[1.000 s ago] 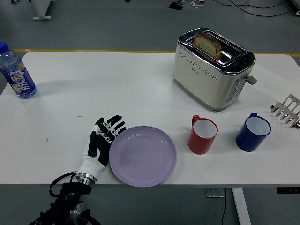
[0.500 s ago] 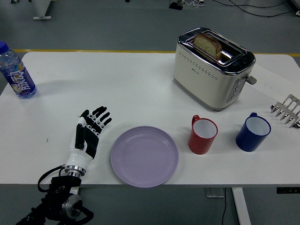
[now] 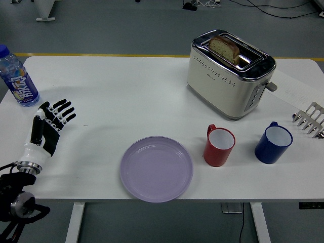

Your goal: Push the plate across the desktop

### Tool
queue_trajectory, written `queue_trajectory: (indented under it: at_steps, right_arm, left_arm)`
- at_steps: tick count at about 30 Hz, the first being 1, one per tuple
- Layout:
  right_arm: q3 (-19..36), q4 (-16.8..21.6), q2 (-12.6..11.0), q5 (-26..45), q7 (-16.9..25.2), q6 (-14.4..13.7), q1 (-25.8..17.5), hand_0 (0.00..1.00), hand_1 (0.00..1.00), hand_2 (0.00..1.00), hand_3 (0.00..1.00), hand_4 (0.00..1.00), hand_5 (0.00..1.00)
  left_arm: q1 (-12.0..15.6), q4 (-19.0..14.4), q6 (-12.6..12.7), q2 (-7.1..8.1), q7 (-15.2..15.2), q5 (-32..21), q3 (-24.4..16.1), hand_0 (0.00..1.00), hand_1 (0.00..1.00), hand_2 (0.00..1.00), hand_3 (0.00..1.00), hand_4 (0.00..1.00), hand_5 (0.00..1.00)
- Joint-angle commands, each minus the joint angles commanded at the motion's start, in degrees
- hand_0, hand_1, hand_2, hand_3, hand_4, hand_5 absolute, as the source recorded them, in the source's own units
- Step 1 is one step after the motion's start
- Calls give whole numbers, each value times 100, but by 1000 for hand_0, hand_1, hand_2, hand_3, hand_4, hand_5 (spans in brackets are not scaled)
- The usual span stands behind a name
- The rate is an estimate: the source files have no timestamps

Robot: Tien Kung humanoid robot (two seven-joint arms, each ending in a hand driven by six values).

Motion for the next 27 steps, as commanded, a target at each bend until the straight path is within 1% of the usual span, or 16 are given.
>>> queue_trajectory:
  at_steps: [1, 3, 4, 5, 7, 9, 12, 17, 18, 27]
  right_arm:
    - [4, 1, -2, -1, -1, -2, -5, 573, 559, 679, 590, 398, 404]
    - [6, 4, -3, 9, -1, -8, -27, 573, 559, 679, 590, 398, 404]
    - [5, 5, -3, 11, -2, -10, -31, 573, 559, 679, 590, 398, 404]
    - [4, 6, -3, 16, -2, -11, -41, 573, 559, 679, 590, 398, 404]
    - [-6, 8, -1, 33, -5, -14, -59, 574, 559, 679, 590, 398, 404]
    - [-19, 9, 3, 51, -8, -17, -73, 574, 559, 679, 590, 398, 404]
    - [-33, 7, 7, 71, -12, -18, -93, 573, 559, 679, 590, 398, 403]
    - [-46, 3, 12, 89, -16, -19, -109, 573, 559, 679, 590, 398, 403]
    - [-49, 2, 12, 92, -17, -19, -113, 573, 560, 679, 590, 397, 403]
    - [-64, -12, 24, 105, -30, -13, -103, 574, 559, 679, 590, 398, 404]
  left_arm:
    - [11, -24, -72, 66, 93, -36, -79, 737, 749, 737, 642, 461, 998]
    - [34, -71, -381, 259, 503, -232, -377, 737, 749, 737, 642, 461, 998]
    - [36, -76, -443, 288, 618, -258, -443, 737, 749, 737, 642, 461, 998]
    - [36, -62, -507, 337, 704, -310, -538, 737, 749, 737, 642, 461, 998]
    - [27, -12, -572, 402, 763, -444, -715, 731, 750, 738, 646, 462, 998]
    - [22, 41, -600, 435, 804, -542, -852, 731, 750, 738, 646, 462, 998]
    - [24, 145, -680, 487, 962, -656, -1092, 728, 750, 737, 649, 470, 998]
    - [37, 273, -792, 562, 1233, -631, -1299, 728, 750, 737, 649, 470, 998]
    - [45, 299, -808, 571, 1274, -625, -1336, 728, 752, 738, 652, 485, 998]
    - [99, 318, -809, 569, 1334, -583, -1397, 727, 753, 742, 653, 490, 998]
